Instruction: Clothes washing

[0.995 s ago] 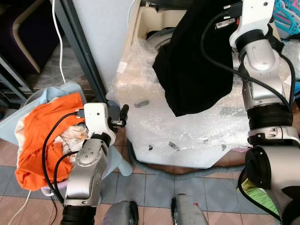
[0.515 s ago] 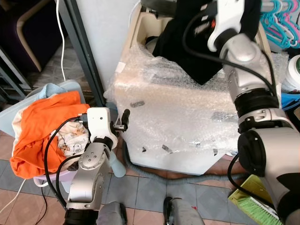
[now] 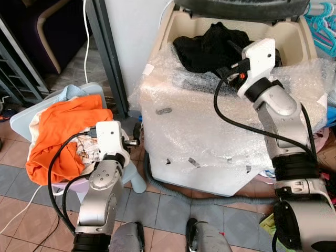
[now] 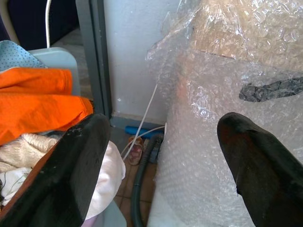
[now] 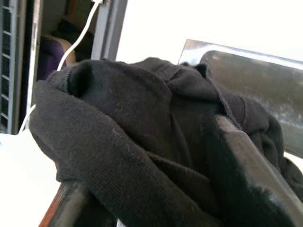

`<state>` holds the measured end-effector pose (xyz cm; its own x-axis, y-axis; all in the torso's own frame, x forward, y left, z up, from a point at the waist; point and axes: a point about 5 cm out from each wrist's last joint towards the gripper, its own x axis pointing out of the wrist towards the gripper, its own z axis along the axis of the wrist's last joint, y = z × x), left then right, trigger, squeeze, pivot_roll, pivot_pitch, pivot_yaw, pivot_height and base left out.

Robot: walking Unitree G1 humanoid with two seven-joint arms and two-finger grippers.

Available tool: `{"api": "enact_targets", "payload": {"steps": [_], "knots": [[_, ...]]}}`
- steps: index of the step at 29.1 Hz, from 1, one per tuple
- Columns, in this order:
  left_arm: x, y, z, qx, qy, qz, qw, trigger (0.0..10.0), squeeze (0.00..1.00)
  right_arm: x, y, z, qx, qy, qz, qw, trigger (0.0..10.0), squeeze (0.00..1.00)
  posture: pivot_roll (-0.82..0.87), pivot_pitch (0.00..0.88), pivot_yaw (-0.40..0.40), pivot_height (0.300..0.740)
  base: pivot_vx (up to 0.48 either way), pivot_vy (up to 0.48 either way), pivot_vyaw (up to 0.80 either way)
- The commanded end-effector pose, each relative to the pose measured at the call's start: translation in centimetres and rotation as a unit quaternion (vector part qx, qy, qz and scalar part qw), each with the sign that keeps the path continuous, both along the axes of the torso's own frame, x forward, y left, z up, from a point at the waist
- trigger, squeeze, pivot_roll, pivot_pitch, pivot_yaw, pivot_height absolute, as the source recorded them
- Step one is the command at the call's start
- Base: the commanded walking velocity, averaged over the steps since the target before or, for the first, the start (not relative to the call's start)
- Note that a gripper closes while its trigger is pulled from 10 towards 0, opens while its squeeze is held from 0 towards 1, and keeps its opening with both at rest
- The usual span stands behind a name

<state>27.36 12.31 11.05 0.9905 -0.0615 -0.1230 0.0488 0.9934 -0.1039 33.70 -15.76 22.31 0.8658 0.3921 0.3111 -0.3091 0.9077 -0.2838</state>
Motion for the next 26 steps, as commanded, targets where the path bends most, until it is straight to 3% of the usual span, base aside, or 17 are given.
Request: {"api": "enact_targets", "payload": {"steps": [1, 2, 3, 6, 9, 11, 12, 13, 14, 15, 16, 17, 18, 20, 22, 23, 26], "knots": [[-0.2, -0.2, -0.3, -0.004, 0.011, -0.004, 1.0, 10.0, 0.0, -0.3, -0.2, 0.2, -0.002, 0.004, -0.025, 1.0, 10.0, 1.0, -0.01, 0.115, 0.033, 0.74, 0.0, 0.0, 0.0], [0.0, -0.3, -0.2, 0.008, 0.009, -0.017, 1.0, 10.0, 0.0, 0.2, -0.5, -2.2, -0.034, 0.093, -0.062, 0.993, 10.0, 1.0, -0.02, 0.114, 0.043, 0.74, 0.0, 0.0, 0.0], [0.1, -0.5, -0.2, 0.01, 0.009, -0.023, 1.0, 10.0, 0.0, 0.8, -1.1, -2.4, -0.021, 0.108, -0.082, 0.991, 10.0, 1.0, -0.02, 0.114, 0.046, 0.74, 0.0, 0.0, 0.0], [0.2, -0.6, -0.1, 0.014, 0.009, -0.033, 0.999, 10.0, 0.0, 1.6, -2.1, -2.0, -0.009, 0.13, -0.106, 0.986, 10.0, 1.0, -0.02, 0.113, 0.049, 0.74, 0.0, 0.0, 0.0], [0.5, -0.5, -0.1, 0.024, 0.009, -0.032, 0.999, 10.0, 0.0, 2.8, -3.0, -1.5, -0.073, 0.162, -0.102, 0.979, 10.0, 1.0, -0.02, 0.109, 0.048, 0.74, 0.0, 0.0, 0.0], [0.7, -0.5, -0.1, 0.021, 0.009, -0.03, 0.999, 10.0, 0.0, 3.3, -3.4, -0.4, -0.08, 0.148, -0.101, 0.981, 10.0, 1.0, -0.02, 0.108, 0.047, 0.74, 0.0, 0.0, 0.0], [0.7, -0.5, 0.0, 0.019, 0.009, -0.028, 0.999, 10.0, 0.0, 3.9, -3.6, 0.9, -0.119, 0.147, -0.072, 0.979, 10.0, 1.0, -0.02, 0.106, 0.045, 0.74, 0.0, 0.0, 0.0], [0.7, -0.5, 0.0, 0.019, 0.009, -0.028, 0.999, 10.0, 0.0, 3.9, -3.6, 0.9, -0.119, 0.147, -0.072, 0.979, 10.0, 1.0, -0.02, 0.106, 0.045, 0.74, 0.0, 0.0, 0.0], [0.7, -0.5, -0.1, 0.018, 0.009, -0.028, 0.999, 10.0, 0.0, 4.8, -4.3, 3.1, -0.102, 0.141, -0.065, 0.983, 10.0, 1.0, -0.02, 0.104, 0.043, 0.74, 0.0, 0.0, 0.0], [0.6, -0.6, -0.1, 0.017, 0.009, -0.029, 0.999, 10.0, 0.0, 5.1, -4.5, 3.9, -0.073, 0.141, -0.066, 0.985, 10.0, 1.0, -0.02, 0.102, 0.041, 0.74, 0.0, 0.0, 0.0], [0.5, -0.7, -0.1, 0.016, 0.009, -0.029, 0.999, 10.0, 0.0, 5.5, -5.1, 5.4, -0.017, 0.133, -0.075, 0.988, 10.0, 1.0, -0.02, 0.102, 0.039, 0.74, 0.0, 0.0, 0.0], [0.3, -0.8, -0.2, 0.016, 0.009, -0.03, 0.999, 10.0, 0.0, 6.0, -6.3, 7.5, 0.061, 0.118, -0.104, 0.986, 10.0, 1.0, -0.02, 0.101, 0.035, 0.74, 0.0, 0.0, 0.0], [0.2, -0.8, -0.3, 0.016, 0.01, -0.031, 0.999, 10.0, 0.0, 6.2, -7.6, 9.0, 0.107, 0.096, -0.138, 0.98, 10.0, 1.0, -0.01, 0.1, 0.032, 0.74, 0.0, 0.0, 0.0], [0.2, -0.8, -0.4, 0.016, 0.011, -0.03, 0.999, 10.0, 0.0, 6.3, -8.3, 9.8, 0.125, 0.087, -0.15, 0.977, 10.0, 1.0, -0.01, 0.1, 0.027, 0.74, 0.0, 0.0, 0.0], [0.2, -0.7, -0.4, 0.015, 0.012, -0.028, 0.999, 10.0, 0.0, 6.3, -8.2, 10.0, 0.112, 0.082, -0.146, 0.979, 10.0, 1.0, -0.01, 0.1, 0.027, 0.74, 0.0, 0.0, 0.0], [0.1, -0.6, -0.4, 0.013, 0.013, -0.024, 1.0, 10.0, 0.0, 6.0, -7.2, 10.0, 0.063, 0.056, -0.112, 0.99, 10.0, 1.0, -0.01, 0.101, 0.023, 0.74, 0.0, 0.0, 0.0], [0.1, -0.6, -0.5, 0.008, 0.015, -0.018, 1.0, 10.0, 0.0, 5.5, -5.9, 9.7, 0.055, 0.034, -0.063, 0.996, 10.0, 1.0, -0.02, 0.103, 0.024, 0.74, 0.0, 0.0, 0.0]]}}
